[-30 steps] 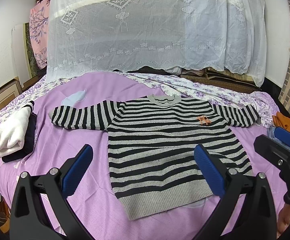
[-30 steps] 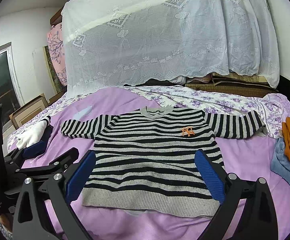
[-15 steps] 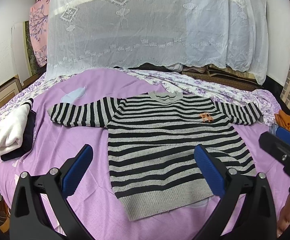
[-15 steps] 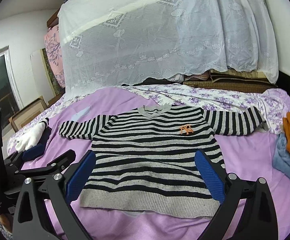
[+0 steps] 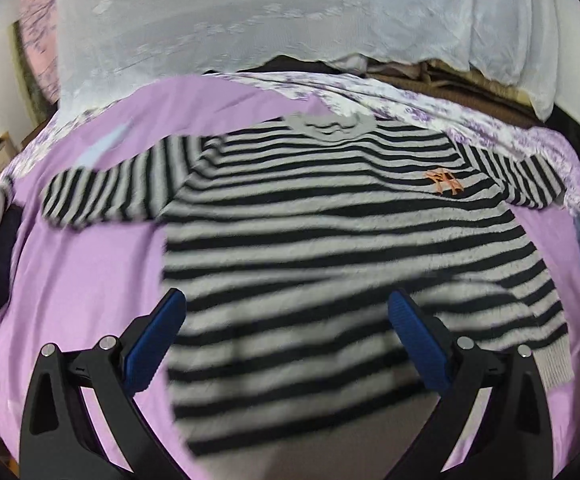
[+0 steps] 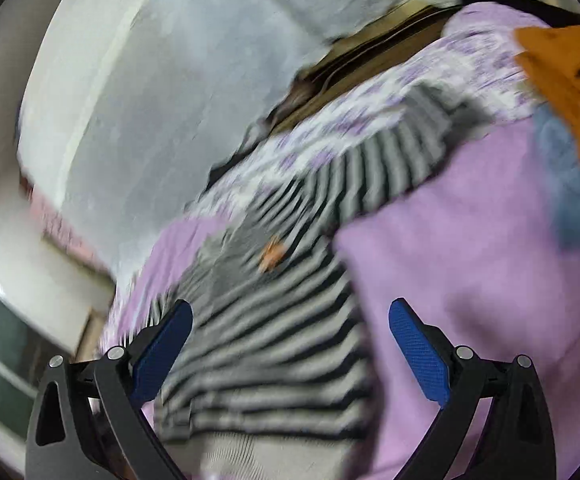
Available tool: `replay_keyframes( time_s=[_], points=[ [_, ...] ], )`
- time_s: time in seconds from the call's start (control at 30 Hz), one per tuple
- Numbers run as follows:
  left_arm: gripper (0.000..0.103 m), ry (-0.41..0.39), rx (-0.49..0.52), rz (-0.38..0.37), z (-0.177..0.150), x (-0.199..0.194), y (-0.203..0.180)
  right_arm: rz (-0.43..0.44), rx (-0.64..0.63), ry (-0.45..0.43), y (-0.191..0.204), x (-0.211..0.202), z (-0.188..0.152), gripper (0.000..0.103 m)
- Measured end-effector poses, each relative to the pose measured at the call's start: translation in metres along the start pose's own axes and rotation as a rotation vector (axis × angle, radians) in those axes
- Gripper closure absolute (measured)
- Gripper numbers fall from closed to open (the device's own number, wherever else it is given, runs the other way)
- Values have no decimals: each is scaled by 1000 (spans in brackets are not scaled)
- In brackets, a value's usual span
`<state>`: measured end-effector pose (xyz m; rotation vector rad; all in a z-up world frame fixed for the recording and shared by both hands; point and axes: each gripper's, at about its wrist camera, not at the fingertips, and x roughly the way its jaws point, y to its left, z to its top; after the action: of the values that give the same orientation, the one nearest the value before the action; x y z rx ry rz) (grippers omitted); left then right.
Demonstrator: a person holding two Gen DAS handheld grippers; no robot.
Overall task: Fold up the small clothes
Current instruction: 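Grasp the sleeve cuff with the right tool and lift it across the sweater body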
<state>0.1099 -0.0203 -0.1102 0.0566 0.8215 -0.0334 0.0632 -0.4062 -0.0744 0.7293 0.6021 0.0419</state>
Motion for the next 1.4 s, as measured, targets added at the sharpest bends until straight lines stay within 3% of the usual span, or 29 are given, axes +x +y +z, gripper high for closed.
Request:
replay_keyframes(
  time_s=[0.2, 0.4, 0.53, 0.67, 0.77, 0.9, 0.97, 1.03, 1.07, 1.1, 1.13, 1.27, 1.33, 1.4],
  points=[
    [4, 2, 35, 24, 52, 31, -25, -38, 94, -32, -36, 25, 44, 6],
    [4, 47, 29, -34, 94, 58, -64, -53, 196, -31, -66, 64, 68, 29],
    [4, 64, 90, -20, 115, 82, -111, -121, 280, -68, -86, 85, 85, 30],
    [4, 114, 66, -40, 134, 116, -142, -193, 355, -114, -106, 101, 101, 30],
    [4, 169, 67, -30, 136, 151, -161, -196, 403, -150, -120, 110, 112, 30],
    [4, 207, 75, -26, 119, 185, -169, -255, 366, -248, -129, 112, 126, 31],
    [4, 197, 52, -51, 119, 182, -164, -290, 318, -293, -131, 113, 125, 47],
    [4, 191, 59, -54, 117, 183, -164, -294, 286, -310, -132, 114, 124, 71],
    [4, 182, 63, -48, 116, 183, -166, -289, 276, -317, -132, 114, 125, 76],
    [4, 178, 67, -44, 116, 182, -167, -272, 258, -335, -129, 109, 125, 91],
    [4, 174, 71, -42, 115, 182, -168, -271, 242, -352, -126, 106, 126, 95],
    [4, 174, 66, -58, 113, 180, -165, -253, 106, -439, -99, 84, 127, 95],
    [4, 172, 69, -60, 113, 180, -165, -283, 37, -439, -88, 84, 128, 95],
    [4, 172, 74, -66, 113, 179, -164, -321, 46, -416, -94, 90, 130, 95]
  ],
)
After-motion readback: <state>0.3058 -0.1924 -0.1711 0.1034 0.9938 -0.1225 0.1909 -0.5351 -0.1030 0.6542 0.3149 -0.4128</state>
